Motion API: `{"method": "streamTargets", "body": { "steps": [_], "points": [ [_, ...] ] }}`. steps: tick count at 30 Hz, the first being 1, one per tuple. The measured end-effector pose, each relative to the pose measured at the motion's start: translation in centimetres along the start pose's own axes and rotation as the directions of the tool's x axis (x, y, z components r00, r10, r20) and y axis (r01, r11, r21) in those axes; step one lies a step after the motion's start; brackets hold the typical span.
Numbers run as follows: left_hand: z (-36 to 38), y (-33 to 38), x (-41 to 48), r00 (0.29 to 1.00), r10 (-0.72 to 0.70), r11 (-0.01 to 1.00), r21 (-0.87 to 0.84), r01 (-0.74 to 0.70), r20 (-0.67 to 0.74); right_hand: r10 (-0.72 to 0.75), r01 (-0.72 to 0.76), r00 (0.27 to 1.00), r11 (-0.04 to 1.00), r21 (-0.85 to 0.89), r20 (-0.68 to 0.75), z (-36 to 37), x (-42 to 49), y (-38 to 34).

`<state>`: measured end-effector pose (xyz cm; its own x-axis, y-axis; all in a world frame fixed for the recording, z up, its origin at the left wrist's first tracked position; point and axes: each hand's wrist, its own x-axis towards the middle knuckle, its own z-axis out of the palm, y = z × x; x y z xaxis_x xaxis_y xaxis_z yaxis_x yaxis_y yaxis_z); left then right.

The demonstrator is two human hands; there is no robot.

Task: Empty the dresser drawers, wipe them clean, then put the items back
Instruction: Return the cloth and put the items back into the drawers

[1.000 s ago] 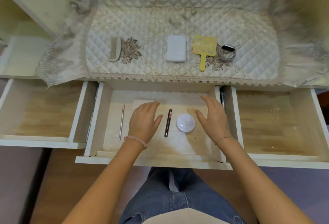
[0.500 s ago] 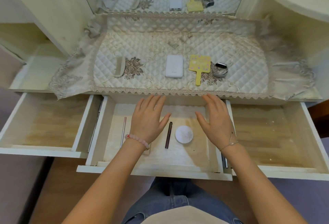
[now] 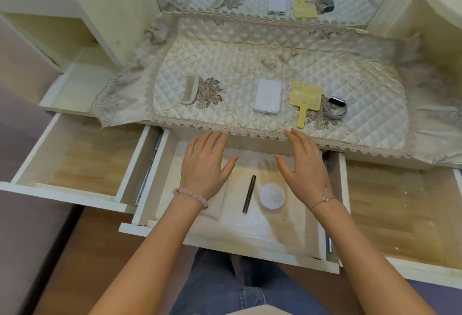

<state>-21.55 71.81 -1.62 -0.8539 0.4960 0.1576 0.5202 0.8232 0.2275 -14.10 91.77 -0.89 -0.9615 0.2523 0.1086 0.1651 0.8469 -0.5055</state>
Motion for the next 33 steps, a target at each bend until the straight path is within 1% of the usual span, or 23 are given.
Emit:
{"method": "streamTargets", "body": {
  "steps": [3, 7, 13, 16, 19, 21, 22, 24, 27, 30, 33],
  "points": [
    [0.0, -1.8, 0.8, 1.0, 0.02, 1.0, -0.017, -0.02, 0.004, 0.027, -0.027, 1.0, 1.0, 0.001, -0.012, 1.0, 1.2, -1.1],
    [-0.2, -3.8, 2.5, 0.996, 0.087, 0.995, -0.046, -0.085, 0.035, 0.084, -0.084, 0.995, 0.996, -0.001, -0.047, 2.1, 2.2, -2.4],
    [0.4, -4.8, 5.6, 0.981, 0.175, 0.982, -0.085, -0.168, 0.087, 0.178, -0.179, 0.98, 0.984, -0.004, -0.088, 2.7, 3.0, -2.9],
    [1.0, -4.3, 7.4, 0.968, 0.236, 0.964, -0.147, -0.222, 0.088, 0.225, -0.227, 0.969, 0.974, -0.013, -0.105, 2.4, 3.4, -2.2],
    [2.1, -3.1, 9.7, 0.958, 0.253, 0.946, -0.242, -0.216, 0.136, 0.274, -0.278, 0.953, 0.961, -0.009, -0.125, 2.1, 4.2, -0.7],
    [3.5, -1.9, 11.5, 0.955, 0.233, 0.931, -0.324, -0.165, 0.183, 0.313, -0.313, 0.94, 0.95, 0.022, -0.139, 2.0, 4.8, 0.5],
    [4.1, -1.3, 12.4, 0.958, 0.199, 0.919, -0.38, -0.108, 0.209, 0.326, -0.324, 0.935, 0.945, 0.038, -0.139, 1.9, 5.2, 1.1],
    [5.5, 0.1, 14.3, 0.961, 0.081, 0.869, -0.491, 0.062, 0.266, 0.337, -0.333, 0.932, 0.941, 0.053, -0.133, 1.6, 5.9, 2.6],
    [7.5, 1.8, 17.0, 0.933, -0.12, 0.768, -0.564, 0.303, 0.338, 0.384, -0.37, 0.913, 0.922, 0.114, -0.139, 1.2, 6.9, 5.4],
    [9.3, 2.7, 19.2, 0.878, -0.258, 0.684, -0.565, 0.461, 0.403, 0.529, -0.488, 0.839, 0.836, 0.25, -0.131, 1.0, 7.9, 8.3],
    [10.5, 3.3, 20.7, 0.852, -0.319, 0.67, -0.537, 0.512, 0.415, 0.706, -0.61, 0.704, 0.658, 0.442, -0.079, 0.6, 9.0, 10.9]
  ]
}}
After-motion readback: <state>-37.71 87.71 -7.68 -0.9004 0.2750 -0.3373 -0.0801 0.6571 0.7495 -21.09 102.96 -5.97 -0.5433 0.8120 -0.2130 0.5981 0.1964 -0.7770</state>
